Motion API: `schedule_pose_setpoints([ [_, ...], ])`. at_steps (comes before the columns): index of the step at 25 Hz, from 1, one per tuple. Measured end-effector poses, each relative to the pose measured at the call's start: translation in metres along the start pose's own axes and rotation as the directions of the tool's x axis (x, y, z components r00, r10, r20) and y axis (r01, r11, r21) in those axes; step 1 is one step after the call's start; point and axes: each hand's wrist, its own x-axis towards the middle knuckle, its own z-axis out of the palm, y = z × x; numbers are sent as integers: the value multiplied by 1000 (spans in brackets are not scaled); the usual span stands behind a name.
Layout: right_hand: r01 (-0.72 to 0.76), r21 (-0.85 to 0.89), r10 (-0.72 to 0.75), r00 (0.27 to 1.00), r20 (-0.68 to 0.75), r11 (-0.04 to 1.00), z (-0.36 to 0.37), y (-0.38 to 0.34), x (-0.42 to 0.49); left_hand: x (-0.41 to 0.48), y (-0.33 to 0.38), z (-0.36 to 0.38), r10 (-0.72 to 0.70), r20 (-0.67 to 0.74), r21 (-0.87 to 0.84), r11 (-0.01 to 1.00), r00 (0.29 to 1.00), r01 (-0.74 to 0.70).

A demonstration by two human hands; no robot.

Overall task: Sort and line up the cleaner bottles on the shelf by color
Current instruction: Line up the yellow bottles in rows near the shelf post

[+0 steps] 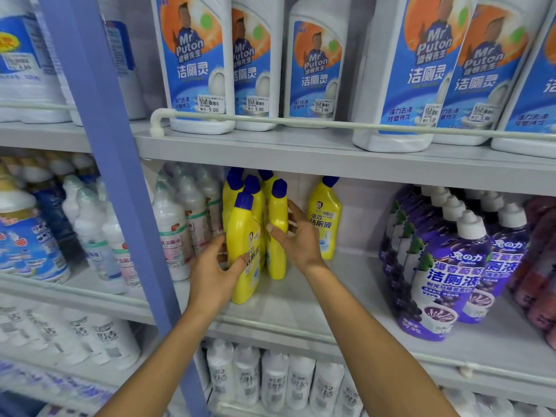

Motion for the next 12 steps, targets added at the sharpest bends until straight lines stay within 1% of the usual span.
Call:
schedule_pose_setpoints([
  [2, 21, 8, -21, 1000, -7, 1000, -8, -1, -5, 0, 0, 2, -1, 1, -1, 1000, 1000, 1],
  [4, 51, 2, -51, 997, 51, 999, -20, -8, -12, 2, 3, 7, 13, 17, 14, 1000, 1000, -14],
  [6, 29, 13, -30, 990, 138, 1000, -35, -17, -22, 4, 4, 14, 20, 53, 10, 1000, 998, -21],
  [8, -20, 4, 19, 984, 180, 1000, -56, -18, -30, 5, 7, 23, 18, 91, 20, 1000, 996, -20],
  [12, -88, 16, 85, 986, 143, 996, -99, -18, -45, 4, 10, 44, 4, 193, -52, 999, 981, 6],
])
